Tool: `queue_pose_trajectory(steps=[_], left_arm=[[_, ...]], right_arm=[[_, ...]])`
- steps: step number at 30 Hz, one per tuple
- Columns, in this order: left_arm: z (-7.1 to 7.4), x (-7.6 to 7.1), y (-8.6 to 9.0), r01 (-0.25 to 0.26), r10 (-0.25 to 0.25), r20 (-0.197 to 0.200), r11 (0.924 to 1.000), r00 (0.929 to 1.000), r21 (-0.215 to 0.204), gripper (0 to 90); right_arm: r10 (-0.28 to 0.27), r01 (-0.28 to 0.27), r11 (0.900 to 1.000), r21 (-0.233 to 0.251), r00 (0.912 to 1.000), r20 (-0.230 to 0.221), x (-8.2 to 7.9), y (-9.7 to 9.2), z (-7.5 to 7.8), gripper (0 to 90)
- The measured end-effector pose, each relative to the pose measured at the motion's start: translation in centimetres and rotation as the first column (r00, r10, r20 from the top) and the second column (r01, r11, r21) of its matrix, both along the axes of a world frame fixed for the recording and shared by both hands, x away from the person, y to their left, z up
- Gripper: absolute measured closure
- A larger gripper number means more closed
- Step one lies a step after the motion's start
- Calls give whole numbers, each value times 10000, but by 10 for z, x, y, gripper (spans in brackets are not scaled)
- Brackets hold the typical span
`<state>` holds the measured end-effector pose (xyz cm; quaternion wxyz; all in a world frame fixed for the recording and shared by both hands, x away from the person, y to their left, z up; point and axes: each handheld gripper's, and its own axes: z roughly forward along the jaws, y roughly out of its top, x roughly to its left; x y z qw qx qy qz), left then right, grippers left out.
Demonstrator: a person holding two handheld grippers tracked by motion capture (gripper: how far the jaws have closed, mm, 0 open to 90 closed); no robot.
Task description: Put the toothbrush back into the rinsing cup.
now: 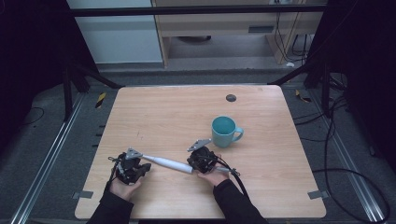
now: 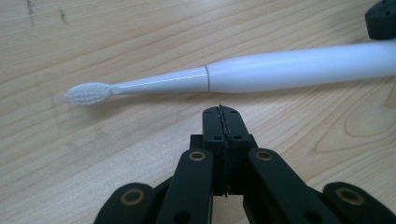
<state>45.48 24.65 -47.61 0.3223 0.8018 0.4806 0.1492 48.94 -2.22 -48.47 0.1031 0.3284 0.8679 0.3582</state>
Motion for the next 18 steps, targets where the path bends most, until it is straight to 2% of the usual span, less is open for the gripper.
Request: queue_pose_trajectory(steps=[8,13,18], left_arm=[[3,3,7,-242,243,272,9997,9993,-43,900],[8,3,17,-558,567,504,9982,9971,-201,900],[9,3,24,-749,763,574,9969,9954,-251,900]], right_arm=[[117,-117,9999,35,9999,-98,-7,-1,-1,900],[307,-306,9994,141,9995,-66,-15,1,0,900],[349,-348,9993,168,9994,-73,-18,1,1,900]])
